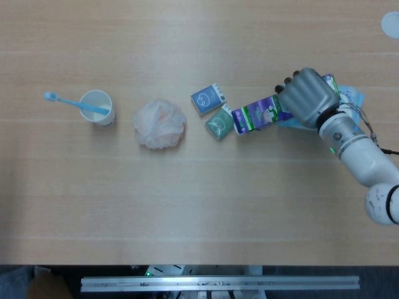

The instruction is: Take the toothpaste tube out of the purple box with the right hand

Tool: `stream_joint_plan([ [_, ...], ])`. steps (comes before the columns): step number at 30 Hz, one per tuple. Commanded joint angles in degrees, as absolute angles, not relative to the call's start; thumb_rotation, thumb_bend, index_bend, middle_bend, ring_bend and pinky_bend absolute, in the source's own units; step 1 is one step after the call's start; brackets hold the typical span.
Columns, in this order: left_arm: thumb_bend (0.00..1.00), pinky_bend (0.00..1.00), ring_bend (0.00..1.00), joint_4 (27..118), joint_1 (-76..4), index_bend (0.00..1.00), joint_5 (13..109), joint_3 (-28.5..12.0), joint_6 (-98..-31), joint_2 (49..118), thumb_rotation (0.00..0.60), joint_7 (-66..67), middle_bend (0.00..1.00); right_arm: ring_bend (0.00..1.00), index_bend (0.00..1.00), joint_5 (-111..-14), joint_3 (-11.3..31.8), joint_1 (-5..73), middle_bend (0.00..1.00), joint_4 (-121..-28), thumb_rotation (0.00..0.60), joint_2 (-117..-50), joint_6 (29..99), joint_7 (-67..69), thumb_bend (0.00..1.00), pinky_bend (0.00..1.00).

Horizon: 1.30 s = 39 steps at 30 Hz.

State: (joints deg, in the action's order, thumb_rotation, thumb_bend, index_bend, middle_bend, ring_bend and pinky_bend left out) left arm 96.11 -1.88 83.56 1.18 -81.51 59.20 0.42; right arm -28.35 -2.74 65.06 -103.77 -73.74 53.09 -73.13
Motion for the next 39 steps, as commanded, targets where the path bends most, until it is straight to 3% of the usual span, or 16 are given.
stream_joint_plan([
  [1, 0.27, 0.11, 0.08, 96.0, -1.9, 0.10, 83.6, 1.2, -81.6, 59.3, 0.600, 0.4, 0.08, 0.44, 0.44, -27.6, -3.6, 66.2, 0.45, -104.2, 0.600, -73.4, 54.1, -73.7, 0.33, 0.60],
  [9, 0.27, 0.11, 0.08, 95.6, -1.8, 0.10, 83.6, 1.2, -81.4, 59.5, 0.600, 0.1, 0.08, 0.43, 0.44, -28.2, -4.6, 66.8, 0.45, -106.1, 0.600, -71.2, 55.6, -70.7, 0.33, 0.60],
  [19, 0.27, 0.11, 0.08, 95.7, -1.9, 0.10, 83.9, 1.2, -81.5, 59.8, 0.600, 0.3, 0.08, 0.43, 0.44, -33.4, -4.9, 61.1, 0.45, -105.6, 0.600, -70.2, 56.0, -57.5, 0.31, 0.60],
  [39, 0.27, 0.11, 0.08, 96.7, -2.0, 0.10, 83.9, 1.2, -81.3, 59.6, 0.600, 1.4, 0.08, 0.43, 0.44, -57.3, -13.4, 43.4, 0.45, -109.0, 0.600, -66.2, 60.6, -38.1, 0.29, 0.60],
])
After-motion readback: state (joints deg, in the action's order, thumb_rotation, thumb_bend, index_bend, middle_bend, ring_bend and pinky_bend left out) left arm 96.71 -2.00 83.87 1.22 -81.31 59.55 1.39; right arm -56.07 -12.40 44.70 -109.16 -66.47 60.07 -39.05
